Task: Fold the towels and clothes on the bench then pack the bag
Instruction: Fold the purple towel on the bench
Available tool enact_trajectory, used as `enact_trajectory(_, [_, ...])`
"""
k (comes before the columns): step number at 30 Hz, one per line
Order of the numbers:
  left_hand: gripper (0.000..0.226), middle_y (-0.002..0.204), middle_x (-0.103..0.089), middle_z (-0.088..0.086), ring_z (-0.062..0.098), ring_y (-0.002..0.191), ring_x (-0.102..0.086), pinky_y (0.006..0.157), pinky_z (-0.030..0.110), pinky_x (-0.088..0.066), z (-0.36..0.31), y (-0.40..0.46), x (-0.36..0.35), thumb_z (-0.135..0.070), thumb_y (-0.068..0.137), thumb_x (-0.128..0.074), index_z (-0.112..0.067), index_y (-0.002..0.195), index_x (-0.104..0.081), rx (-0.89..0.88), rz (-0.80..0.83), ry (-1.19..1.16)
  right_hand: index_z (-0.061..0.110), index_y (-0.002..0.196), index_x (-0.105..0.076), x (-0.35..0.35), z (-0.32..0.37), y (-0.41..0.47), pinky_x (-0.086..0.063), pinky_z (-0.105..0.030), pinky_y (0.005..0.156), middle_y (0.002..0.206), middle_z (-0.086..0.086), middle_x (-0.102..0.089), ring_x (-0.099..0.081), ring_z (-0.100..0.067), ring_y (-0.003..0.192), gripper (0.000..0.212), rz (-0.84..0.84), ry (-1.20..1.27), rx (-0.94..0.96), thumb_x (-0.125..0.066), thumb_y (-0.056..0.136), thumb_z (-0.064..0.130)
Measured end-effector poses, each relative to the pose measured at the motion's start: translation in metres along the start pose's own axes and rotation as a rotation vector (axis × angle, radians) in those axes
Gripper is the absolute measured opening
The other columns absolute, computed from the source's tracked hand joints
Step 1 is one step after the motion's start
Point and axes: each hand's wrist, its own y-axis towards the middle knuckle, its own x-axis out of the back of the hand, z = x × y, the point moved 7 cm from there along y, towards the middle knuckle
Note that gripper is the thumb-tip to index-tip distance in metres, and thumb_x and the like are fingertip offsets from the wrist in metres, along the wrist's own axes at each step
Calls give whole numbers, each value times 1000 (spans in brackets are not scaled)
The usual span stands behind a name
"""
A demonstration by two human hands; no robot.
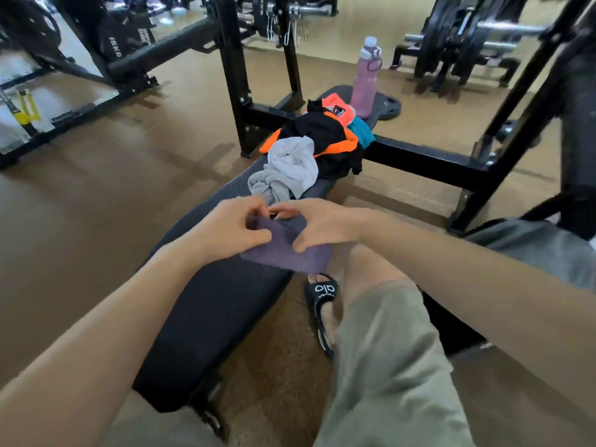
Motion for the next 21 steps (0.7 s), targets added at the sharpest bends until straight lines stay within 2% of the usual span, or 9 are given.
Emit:
enact_trajectory(1, [16, 73, -60, -6, 11, 66, -52, 61, 27, -43, -22, 6, 5, -11, 77, -71, -21, 83, -60, -51, -6, 8, 22, 134, -56, 9, 3, -16, -42, -18, 97, 129, 5, -61, -54, -7, 117, 66, 15, 50, 7, -75, 71, 16])
enact_trajectory(3, [17, 73, -62, -6, 12, 65, -54, 61, 28, -44, -65, 16, 11, -8, 78, -71, -20, 86, -62, -132, -3, 25, 28, 99, -63, 32, 3, -44, -44, -24, 82, 96, 9, -64, -56, -8, 91, 36, -80, 80, 41, -69, 64, 23])
enact_trajectory(5, [16, 76, -66, -7, 9, 65, -58, 63, 25, -47, -104, 23, 11, -6, 78, -69, -16, 91, -65, -201, 9, -1, 19, 84, -62, 55, -4, -79, -46, -32, 75, 81, -1, -62, -57, -17, 79, 27, -227, 82, 53, -70, 60, 28])
enact_trajectory(7, [21, 86, -69, -6, 11, 77, -66, 69, 27, -53, -140, 29, 7, -13, 74, -66, -10, 96, -67, -257, 22, -49, 16, 88, -63, 74, -15, -116, -48, -24, 70, 81, 1, -63, -60, -9, 76, 27, -307, 64, 33, -77, 68, 28])
enact_trajectory(9, [33, 98, -70, 4, 20, 90, -68, 78, 36, -57, -172, 35, -3, -23, 67, -64, -10, 97, -68, -317, 16, -55, 30, 90, -61, 87, -30, -153, -45, -20, 66, 82, 11, -63, -58, 2, 72, 24, -398, 9, -32, -79, 75, 34])
enact_trajectory(12, [39, 100, -70, 3, 22, 93, -66, 85, 45, -54, -205, 45, -35, -30, 64, -62, -14, 98, -71, -395, 19, 60, 21, 93, -64, 82, -64, -203, -47, -36, 65, 82, 0, -66, -61, -15, 74, 33, -554, -93, -141, -72, 76, 47])
enact_trajectory(16, [31, 95, -68, 6, 23, 90, -61, 81, 39, -47, -231, 47, -114, -16, 67, -67, -9, 97, -71, -540, 163, 174, 17, 92, -59, 33, -114, -250, -43, -32, 60, 75, 5, -61, -56, -11, 68, 17, -561, -110, -242, -68, 86, 31])
enact_trajectory(18, [28, 97, -65, 10, 25, 91, -59, 80, 37, -46, -231, 44, -157, -6, 72, -70, -7, 100, -69, -569, 255, 191, 17, 94, -58, 8, -146, -268, -40, -34, 60, 78, 4, -59, -57, -16, 70, 12, -568, -188, -342, -65, 89, 26])
enact_trajectory(21, [30, 106, -60, 8, 25, 95, -58, 85, 43, -50, -217, 43, -208, -15, 80, -69, -14, 110, -62, -532, 350, 222, 19, 102, -59, -25, -196, -282, -50, -37, 63, 92, 0, -60, -62, -26, 83, 16, -492, -358, -544, -61, 90, 28])
